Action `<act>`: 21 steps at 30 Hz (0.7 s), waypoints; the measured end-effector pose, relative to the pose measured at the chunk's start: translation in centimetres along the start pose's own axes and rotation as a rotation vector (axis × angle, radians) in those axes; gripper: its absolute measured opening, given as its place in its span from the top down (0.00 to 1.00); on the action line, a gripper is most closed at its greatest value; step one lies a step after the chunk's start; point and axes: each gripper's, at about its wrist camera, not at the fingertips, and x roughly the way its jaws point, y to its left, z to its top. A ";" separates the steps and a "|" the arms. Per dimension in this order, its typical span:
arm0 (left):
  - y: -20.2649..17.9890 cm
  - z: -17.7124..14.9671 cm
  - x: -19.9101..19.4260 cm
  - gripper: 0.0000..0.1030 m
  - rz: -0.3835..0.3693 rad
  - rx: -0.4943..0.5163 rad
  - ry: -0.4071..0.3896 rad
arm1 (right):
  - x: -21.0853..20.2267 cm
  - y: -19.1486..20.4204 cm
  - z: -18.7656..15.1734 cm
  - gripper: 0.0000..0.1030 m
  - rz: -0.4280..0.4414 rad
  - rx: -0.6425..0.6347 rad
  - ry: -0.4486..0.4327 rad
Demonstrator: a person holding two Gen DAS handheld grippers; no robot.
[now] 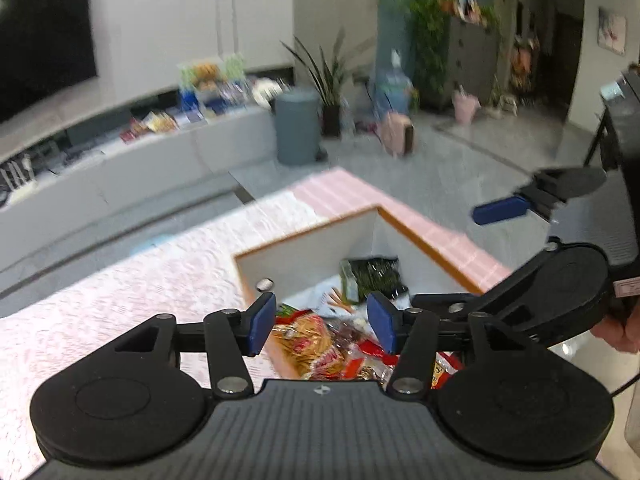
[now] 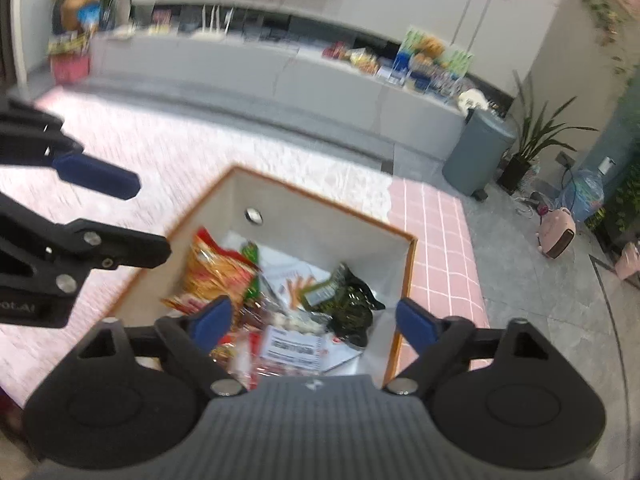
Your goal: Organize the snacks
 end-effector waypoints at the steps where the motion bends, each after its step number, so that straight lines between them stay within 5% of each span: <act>1: 0.0 -0.2 -1.0 0.39 0.022 -0.006 -0.027 | -1.1 0.2 -0.1 0.06 -0.002 0.017 -0.025; 8: -1.0 -3.2 -7.7 0.26 0.147 0.012 -0.253 | -7.0 2.5 -1.1 0.05 0.007 0.111 -0.155; 14: -1.2 -5.6 -10.9 0.12 0.203 0.008 -0.291 | -10.6 5.5 -3.6 0.03 0.021 0.166 -0.257; 21: -0.6 -8.3 -12.0 0.11 0.263 -0.027 -0.307 | -13.3 10.4 -6.6 0.03 -0.016 0.176 -0.387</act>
